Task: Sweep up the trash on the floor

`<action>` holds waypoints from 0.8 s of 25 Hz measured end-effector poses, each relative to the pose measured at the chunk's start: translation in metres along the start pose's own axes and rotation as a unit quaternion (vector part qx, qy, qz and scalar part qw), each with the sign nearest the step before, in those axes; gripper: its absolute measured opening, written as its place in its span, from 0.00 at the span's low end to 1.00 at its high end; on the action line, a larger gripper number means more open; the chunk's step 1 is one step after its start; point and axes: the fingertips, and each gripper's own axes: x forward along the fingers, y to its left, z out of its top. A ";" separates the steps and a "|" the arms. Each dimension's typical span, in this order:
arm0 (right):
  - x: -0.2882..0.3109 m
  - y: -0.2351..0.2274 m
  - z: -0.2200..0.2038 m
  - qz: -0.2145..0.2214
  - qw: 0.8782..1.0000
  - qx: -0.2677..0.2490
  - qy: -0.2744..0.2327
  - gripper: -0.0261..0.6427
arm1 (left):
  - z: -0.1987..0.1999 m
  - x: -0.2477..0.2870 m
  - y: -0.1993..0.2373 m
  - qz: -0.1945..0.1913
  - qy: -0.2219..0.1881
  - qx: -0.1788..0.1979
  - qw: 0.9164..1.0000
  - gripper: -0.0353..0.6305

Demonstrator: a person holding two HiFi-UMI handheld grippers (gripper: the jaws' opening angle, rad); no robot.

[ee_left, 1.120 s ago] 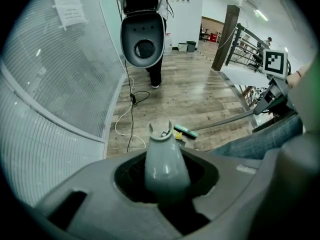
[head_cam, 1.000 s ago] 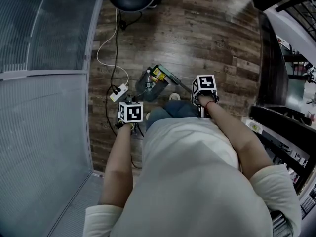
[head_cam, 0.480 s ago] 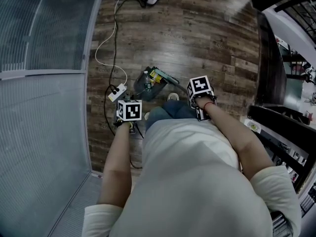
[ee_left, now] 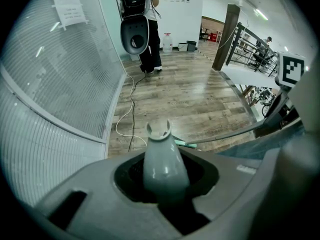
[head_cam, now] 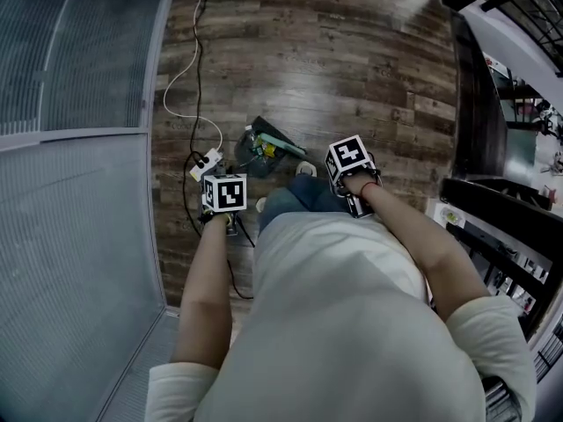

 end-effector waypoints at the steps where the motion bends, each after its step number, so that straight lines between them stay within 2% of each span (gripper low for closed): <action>1: 0.001 0.004 -0.003 0.007 1.000 -0.003 0.004 0.18 | -0.001 -0.001 0.000 0.000 0.001 0.000 1.000 0.20; 20: -0.006 -0.005 -0.011 0.039 0.997 0.057 -0.024 0.18 | -0.005 -0.003 -0.009 0.000 -0.002 0.004 1.000 0.20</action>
